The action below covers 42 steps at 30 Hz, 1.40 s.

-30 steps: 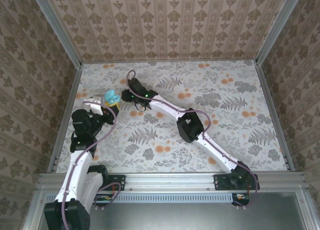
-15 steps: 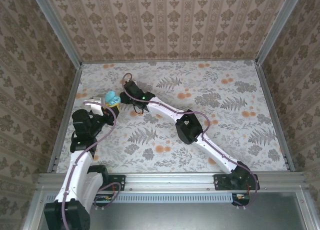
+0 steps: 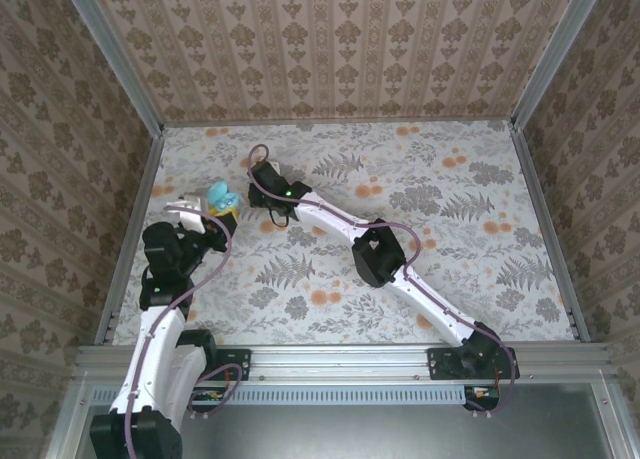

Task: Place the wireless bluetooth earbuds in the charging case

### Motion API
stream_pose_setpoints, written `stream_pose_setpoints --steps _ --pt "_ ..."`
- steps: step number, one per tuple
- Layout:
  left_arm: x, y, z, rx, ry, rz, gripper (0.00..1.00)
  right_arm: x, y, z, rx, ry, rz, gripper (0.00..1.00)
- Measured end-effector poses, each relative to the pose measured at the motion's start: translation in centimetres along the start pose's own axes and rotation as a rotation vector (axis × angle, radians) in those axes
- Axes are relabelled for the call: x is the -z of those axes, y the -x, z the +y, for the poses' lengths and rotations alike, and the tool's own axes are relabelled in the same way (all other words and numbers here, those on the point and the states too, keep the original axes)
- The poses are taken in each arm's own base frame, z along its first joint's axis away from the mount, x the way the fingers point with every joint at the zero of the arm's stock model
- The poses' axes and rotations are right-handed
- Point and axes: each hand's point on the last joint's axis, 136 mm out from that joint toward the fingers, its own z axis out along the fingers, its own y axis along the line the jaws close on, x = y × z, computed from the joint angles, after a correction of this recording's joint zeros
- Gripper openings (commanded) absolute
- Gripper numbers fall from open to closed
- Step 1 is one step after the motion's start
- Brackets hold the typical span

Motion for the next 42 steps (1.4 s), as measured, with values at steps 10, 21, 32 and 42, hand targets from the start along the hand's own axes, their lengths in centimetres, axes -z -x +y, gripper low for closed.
stream_pose_setpoints --steps 10,21,32,42 --pt "0.3 0.1 -0.1 -0.002 0.006 -0.004 0.06 2.7 -1.4 -2.5 0.039 -0.017 0.096 0.09" --pt "-2.3 -4.6 2.4 0.133 0.046 0.173 0.05 8.5 -1.4 -3.9 0.049 -0.010 0.158 0.19" --pt "-7.6 -7.9 4.3 0.147 0.162 0.281 0.00 15.1 2.6 -3.6 0.084 0.018 0.026 0.19" --pt "-13.7 -10.2 4.0 0.041 0.311 0.271 0.00 19.2 3.5 -8.3 0.066 -0.029 -0.021 0.19"
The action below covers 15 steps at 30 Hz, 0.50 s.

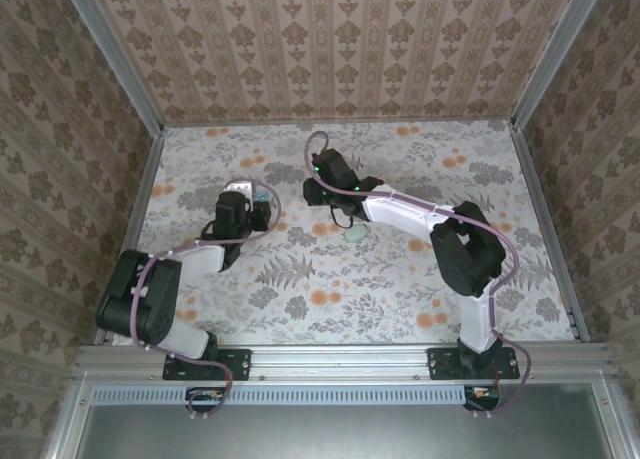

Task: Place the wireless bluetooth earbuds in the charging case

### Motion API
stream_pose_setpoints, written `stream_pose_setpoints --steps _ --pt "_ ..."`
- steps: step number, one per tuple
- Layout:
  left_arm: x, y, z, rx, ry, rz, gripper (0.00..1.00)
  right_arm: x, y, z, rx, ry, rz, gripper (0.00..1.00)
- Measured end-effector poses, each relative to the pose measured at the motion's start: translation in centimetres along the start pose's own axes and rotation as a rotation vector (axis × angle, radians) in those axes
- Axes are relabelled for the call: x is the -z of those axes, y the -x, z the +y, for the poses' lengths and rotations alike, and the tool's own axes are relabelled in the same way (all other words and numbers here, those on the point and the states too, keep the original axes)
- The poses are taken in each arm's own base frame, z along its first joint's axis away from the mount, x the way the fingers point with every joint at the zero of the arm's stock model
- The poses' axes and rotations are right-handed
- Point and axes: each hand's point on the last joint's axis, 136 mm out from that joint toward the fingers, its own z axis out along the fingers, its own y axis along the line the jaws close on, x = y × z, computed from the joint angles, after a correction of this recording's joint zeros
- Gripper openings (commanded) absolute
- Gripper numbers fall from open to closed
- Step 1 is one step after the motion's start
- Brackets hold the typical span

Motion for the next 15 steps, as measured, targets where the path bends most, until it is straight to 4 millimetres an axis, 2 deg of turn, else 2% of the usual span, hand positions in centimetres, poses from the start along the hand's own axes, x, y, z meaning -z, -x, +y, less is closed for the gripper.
stream_pose_setpoints --steps 4,8,11,15 --pt "-2.5 1.0 0.3 0.018 0.111 -0.042 0.00 2.8 1.0 -1.6 -0.006 -0.005 -0.047 0.20" --pt "-4.8 1.7 1.5 0.076 0.220 -0.069 0.00 5.3 1.8 -3.2 -0.021 -0.004 -0.100 0.20" --pt "-6.1 1.9 2.4 0.114 0.283 -0.078 0.00 6.5 1.9 -4.5 -0.034 -0.010 -0.124 0.20" --pt "-6.8 2.6 3.3 0.152 0.358 -0.074 0.00 7.4 1.4 -6.7 -0.057 -0.024 -0.136 0.20"
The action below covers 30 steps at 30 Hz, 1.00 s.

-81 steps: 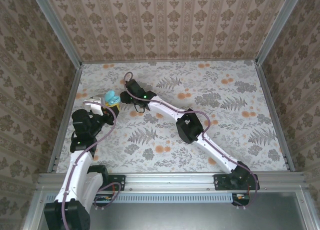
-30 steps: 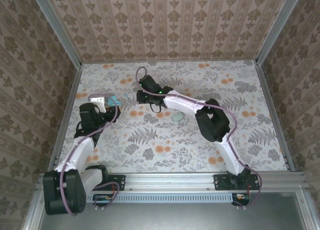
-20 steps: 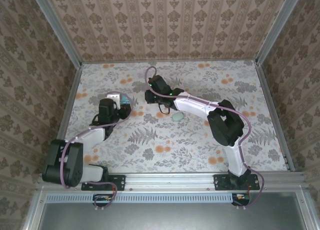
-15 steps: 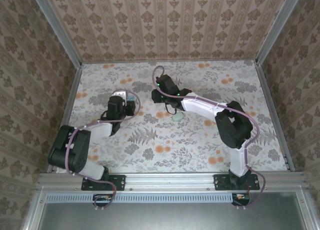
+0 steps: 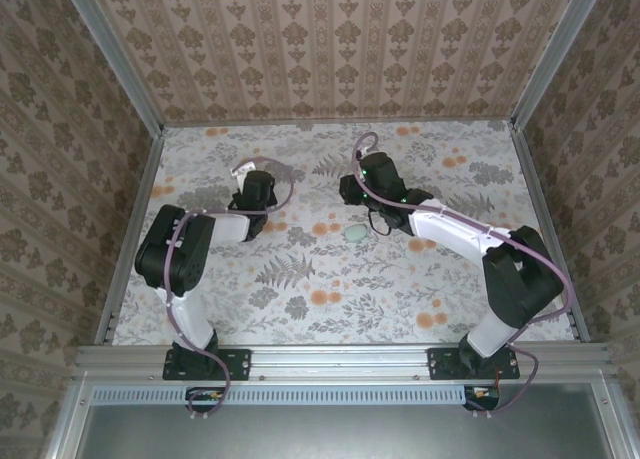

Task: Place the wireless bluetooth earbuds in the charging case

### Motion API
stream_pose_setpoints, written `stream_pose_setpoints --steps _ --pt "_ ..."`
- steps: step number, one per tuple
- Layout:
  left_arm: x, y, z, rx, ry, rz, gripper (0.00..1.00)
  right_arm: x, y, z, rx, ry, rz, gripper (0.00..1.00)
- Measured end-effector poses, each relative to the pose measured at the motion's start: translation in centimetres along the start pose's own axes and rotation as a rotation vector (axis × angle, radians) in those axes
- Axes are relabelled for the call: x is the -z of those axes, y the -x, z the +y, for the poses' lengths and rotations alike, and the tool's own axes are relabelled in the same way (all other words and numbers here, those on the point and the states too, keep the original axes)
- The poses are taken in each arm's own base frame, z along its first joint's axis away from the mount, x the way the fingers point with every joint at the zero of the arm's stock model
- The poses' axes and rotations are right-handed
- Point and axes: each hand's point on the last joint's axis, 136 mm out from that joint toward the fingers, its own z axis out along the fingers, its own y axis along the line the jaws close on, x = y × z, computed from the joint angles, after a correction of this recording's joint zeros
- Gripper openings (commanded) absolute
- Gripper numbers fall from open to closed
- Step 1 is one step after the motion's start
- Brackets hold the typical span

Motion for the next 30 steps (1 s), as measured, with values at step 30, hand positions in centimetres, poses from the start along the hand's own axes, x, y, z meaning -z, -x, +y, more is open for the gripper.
stream_pose_setpoints --steps 30 --pt "-4.3 2.1 2.0 0.097 -0.008 0.325 0.00 1.7 1.5 -2.4 -0.071 0.020 -0.068 0.21"
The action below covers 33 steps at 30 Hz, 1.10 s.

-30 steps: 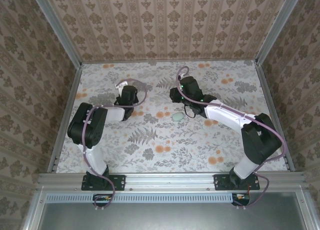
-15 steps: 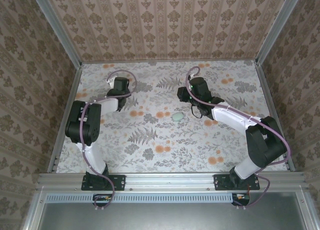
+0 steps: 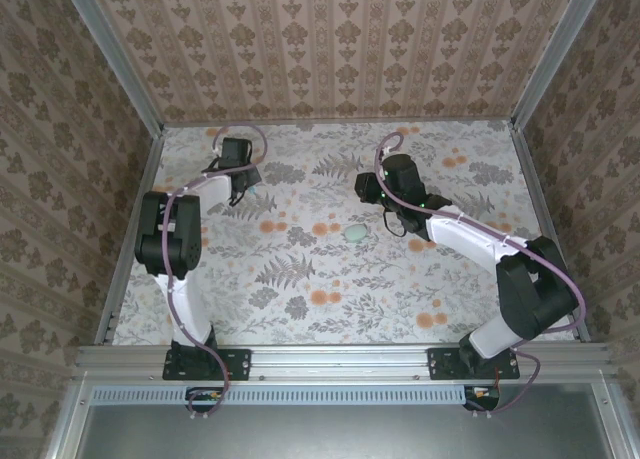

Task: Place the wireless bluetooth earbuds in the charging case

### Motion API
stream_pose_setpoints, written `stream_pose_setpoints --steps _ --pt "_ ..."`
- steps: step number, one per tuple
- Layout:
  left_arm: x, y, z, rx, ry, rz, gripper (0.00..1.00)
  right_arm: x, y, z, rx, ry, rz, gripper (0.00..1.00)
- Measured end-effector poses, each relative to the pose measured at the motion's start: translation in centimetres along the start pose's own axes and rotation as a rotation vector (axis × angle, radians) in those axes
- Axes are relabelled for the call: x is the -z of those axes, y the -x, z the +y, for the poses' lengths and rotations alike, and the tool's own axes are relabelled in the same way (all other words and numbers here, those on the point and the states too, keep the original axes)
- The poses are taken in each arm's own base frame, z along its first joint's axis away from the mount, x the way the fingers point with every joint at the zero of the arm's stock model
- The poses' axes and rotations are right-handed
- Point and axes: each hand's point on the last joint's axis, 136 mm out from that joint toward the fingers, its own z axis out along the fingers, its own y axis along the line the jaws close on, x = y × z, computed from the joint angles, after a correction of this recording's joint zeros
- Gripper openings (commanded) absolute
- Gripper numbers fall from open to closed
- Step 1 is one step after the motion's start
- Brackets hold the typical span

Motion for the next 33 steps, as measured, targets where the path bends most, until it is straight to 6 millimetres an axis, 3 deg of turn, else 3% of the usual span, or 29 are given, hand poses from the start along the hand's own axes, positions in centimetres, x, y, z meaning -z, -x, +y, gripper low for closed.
stream_pose_setpoints --steps 9,19,33 --pt "-0.6 -0.9 -0.2 -0.022 0.045 0.105 0.00 1.1 1.1 -1.2 -0.017 -0.015 -0.033 0.21" --pt "0.5 -1.6 -0.8 -0.052 0.105 0.175 0.00 2.4 2.5 -1.4 -0.027 -0.008 -0.072 0.22" --pt "-0.1 -1.7 -0.7 -0.064 0.184 0.266 0.00 6.8 5.4 -0.8 -0.027 0.027 -0.173 0.23"
